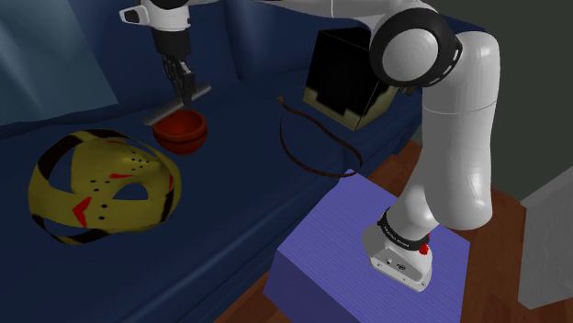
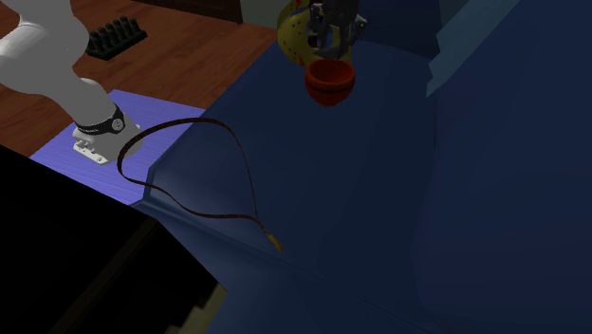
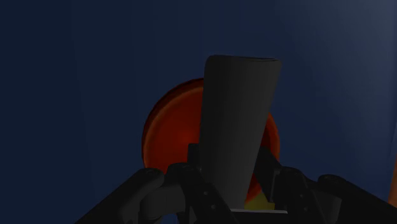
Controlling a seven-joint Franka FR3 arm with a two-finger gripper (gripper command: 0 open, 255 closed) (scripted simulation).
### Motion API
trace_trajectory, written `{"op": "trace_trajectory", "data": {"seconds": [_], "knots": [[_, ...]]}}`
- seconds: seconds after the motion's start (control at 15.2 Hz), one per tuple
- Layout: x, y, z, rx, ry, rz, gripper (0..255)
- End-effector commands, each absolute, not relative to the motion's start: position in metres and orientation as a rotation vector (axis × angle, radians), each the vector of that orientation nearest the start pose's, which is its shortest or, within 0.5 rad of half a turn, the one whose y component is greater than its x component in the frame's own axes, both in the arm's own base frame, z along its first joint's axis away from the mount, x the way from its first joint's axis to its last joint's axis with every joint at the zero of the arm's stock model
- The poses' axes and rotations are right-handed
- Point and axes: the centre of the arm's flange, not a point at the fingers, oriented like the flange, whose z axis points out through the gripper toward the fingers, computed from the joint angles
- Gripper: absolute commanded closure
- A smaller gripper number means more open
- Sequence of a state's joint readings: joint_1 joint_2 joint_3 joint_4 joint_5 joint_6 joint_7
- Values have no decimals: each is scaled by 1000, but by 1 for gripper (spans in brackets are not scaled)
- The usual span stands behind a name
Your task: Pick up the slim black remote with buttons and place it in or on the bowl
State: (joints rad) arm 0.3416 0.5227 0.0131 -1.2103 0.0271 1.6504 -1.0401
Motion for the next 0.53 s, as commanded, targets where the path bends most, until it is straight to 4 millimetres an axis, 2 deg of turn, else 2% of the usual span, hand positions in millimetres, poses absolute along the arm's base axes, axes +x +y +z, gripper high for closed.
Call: {"op": "trace_trajectory", "data": {"seconds": [0.0, 0.46], "knots": [[655, 245, 462, -2367, -1972, 102, 255], [655, 245, 425, -2367, -1972, 102, 255]]}}
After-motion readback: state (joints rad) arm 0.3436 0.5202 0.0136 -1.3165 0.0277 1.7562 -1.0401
